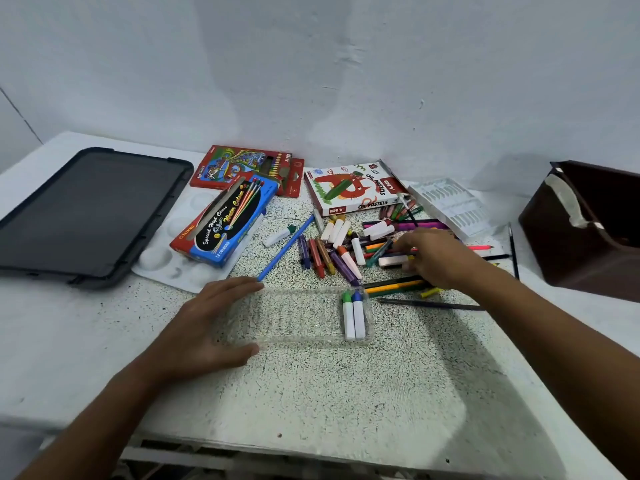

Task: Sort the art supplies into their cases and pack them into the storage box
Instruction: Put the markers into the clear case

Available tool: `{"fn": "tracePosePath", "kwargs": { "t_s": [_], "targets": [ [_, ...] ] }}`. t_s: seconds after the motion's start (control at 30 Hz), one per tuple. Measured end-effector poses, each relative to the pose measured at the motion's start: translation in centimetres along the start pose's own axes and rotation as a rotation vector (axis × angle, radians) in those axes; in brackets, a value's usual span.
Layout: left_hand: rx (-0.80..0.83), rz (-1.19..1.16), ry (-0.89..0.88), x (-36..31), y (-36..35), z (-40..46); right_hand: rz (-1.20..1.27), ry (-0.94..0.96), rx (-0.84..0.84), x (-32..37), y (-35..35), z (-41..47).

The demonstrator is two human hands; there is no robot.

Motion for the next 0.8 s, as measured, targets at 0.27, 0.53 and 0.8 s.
{"fn": "tracePosePath", "kwargs": {
  "t_s": [0.27,0.53,0.8],
  "targets": [
    [-0.008,-0.015,0.020,0.0,0.1,0.0,-0.065,0.100,-0.142,-0.7,-1.7,0.1],
    [-0.008,-0.088,0.018,0.2,0.2,0.0,0.062,0.345,-0.311,1.3,-0.1,-1.9],
    [-0.013,-0.105,0.028,0.2,0.1,0.1,-0.039,0.729,-0.140,6.3,-1.3,-5.2]
  ]
}}
Point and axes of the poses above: each hand's wrist, its own z-axis towards the middle knuckle, its own y-axis out of the back of the hand, x = y × z, the point moved 1 cm from there along z, towards the middle knuckle, and after that the axes turned 14 degrees about -y, right-handed, at the moved point
